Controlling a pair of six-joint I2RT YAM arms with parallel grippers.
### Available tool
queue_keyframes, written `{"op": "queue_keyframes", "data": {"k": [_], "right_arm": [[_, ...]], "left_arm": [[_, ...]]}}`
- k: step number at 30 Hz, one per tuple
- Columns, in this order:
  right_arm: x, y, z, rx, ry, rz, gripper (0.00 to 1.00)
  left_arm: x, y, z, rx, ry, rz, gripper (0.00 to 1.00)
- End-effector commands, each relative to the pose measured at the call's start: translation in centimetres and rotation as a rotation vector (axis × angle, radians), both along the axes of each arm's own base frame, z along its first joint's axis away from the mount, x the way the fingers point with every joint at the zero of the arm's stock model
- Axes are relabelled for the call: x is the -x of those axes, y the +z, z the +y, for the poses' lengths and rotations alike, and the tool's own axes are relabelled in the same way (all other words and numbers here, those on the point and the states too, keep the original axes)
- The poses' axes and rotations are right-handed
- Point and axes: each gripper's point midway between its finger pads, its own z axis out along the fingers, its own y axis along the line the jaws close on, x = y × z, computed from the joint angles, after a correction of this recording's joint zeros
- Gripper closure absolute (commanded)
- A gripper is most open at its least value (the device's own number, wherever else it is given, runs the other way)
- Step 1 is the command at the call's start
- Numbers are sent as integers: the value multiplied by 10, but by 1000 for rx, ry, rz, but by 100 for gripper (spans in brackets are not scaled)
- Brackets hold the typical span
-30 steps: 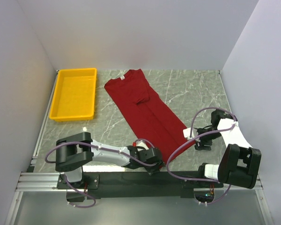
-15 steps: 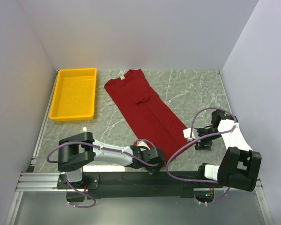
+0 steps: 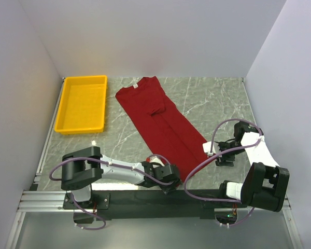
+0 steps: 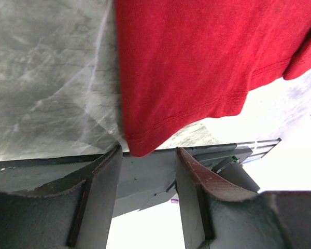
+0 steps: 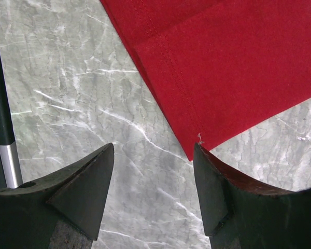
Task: Fold and stack the t-shirts
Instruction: Fold the tshirt
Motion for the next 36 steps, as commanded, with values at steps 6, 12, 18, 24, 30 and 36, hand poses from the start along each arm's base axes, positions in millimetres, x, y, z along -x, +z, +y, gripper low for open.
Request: {"op": "queue_keyframes", "data": {"k": [6,12,18,24,30,36], "right_arm": [[1,5,4,-15,72,-47,31],[0,7,5,-21,67,-50,31],[2,6,5,-17,68,-52,31],[4,6,5,-16,76,-51,31],[4,5,4,-13,80,-48,31],[8,2,6,-15,135,-50,31]], "left_arm": [[-12,-59,63,-229,227,66,48],[-11,-64,71,-278,230,72,50],[-12,-69,79,-292,242,71,57],[-16,-71,80,-284,246,63,66],[-20,-72,77,-249,236,50,85],[-25,-59,67,-211,189,6,100]]}}
